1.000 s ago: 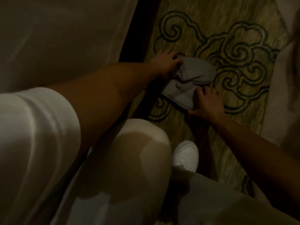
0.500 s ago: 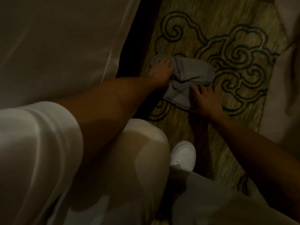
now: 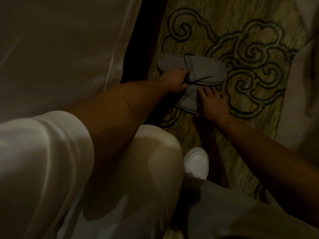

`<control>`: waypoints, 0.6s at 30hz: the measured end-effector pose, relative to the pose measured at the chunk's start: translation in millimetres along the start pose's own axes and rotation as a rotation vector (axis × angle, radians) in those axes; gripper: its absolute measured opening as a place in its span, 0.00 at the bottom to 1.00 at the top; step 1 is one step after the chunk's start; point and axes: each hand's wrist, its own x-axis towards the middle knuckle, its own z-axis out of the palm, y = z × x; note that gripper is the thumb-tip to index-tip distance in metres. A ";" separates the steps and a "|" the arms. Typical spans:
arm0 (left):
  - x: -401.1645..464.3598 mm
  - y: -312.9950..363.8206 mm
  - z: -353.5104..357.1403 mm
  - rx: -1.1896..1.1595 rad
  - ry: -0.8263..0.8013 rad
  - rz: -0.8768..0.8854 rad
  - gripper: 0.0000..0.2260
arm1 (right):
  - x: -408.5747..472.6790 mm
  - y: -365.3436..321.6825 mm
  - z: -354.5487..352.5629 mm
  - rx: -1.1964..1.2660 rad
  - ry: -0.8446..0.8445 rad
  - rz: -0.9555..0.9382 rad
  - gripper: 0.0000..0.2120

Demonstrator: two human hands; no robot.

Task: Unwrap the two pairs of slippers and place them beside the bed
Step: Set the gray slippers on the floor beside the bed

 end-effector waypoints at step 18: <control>16.0 11.1 -27.0 0.208 0.101 0.072 0.17 | 10.8 -13.4 -5.9 0.053 0.189 0.106 0.49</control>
